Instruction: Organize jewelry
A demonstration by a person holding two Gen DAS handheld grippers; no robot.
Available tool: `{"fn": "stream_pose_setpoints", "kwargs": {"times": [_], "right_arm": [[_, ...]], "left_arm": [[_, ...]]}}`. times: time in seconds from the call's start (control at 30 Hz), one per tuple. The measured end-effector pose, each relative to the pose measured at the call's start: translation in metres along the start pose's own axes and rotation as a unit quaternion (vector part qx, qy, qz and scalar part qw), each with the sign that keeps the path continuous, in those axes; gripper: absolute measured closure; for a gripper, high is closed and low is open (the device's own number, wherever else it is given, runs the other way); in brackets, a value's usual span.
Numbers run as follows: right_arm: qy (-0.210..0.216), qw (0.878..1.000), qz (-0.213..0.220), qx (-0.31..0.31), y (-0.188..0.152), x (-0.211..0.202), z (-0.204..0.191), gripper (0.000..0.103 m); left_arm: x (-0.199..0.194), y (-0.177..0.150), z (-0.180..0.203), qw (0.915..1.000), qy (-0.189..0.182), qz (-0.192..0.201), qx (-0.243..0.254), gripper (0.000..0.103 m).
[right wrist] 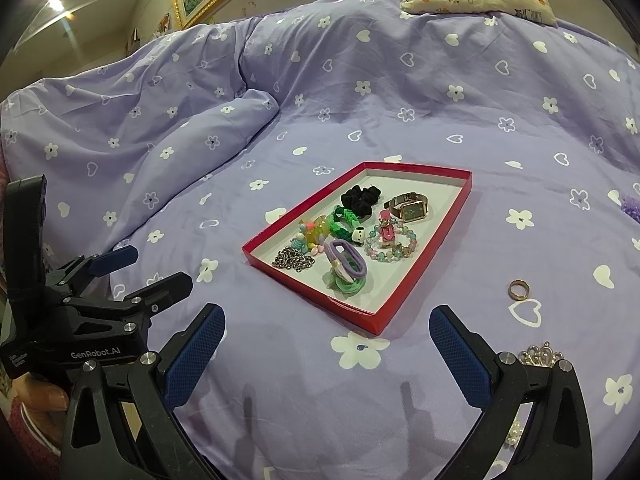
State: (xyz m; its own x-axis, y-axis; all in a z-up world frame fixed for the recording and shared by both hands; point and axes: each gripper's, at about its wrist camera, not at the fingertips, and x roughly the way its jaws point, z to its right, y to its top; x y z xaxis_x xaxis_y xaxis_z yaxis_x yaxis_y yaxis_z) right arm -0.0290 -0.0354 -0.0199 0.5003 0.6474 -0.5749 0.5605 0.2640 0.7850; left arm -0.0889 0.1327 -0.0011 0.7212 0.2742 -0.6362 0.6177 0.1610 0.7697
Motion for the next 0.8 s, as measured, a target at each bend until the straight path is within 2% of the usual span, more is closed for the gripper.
{"fn": "stream_pose_setpoints", "kwargs": {"times": [0.8], "right_arm": [[0.0,1.0,-0.002,0.001,-0.0001,-0.0001,0.0012,0.0]], "left_arm": [[0.0052,-0.0005,0.0007,1.0,-0.006,-0.005,0.0,0.0]]}}
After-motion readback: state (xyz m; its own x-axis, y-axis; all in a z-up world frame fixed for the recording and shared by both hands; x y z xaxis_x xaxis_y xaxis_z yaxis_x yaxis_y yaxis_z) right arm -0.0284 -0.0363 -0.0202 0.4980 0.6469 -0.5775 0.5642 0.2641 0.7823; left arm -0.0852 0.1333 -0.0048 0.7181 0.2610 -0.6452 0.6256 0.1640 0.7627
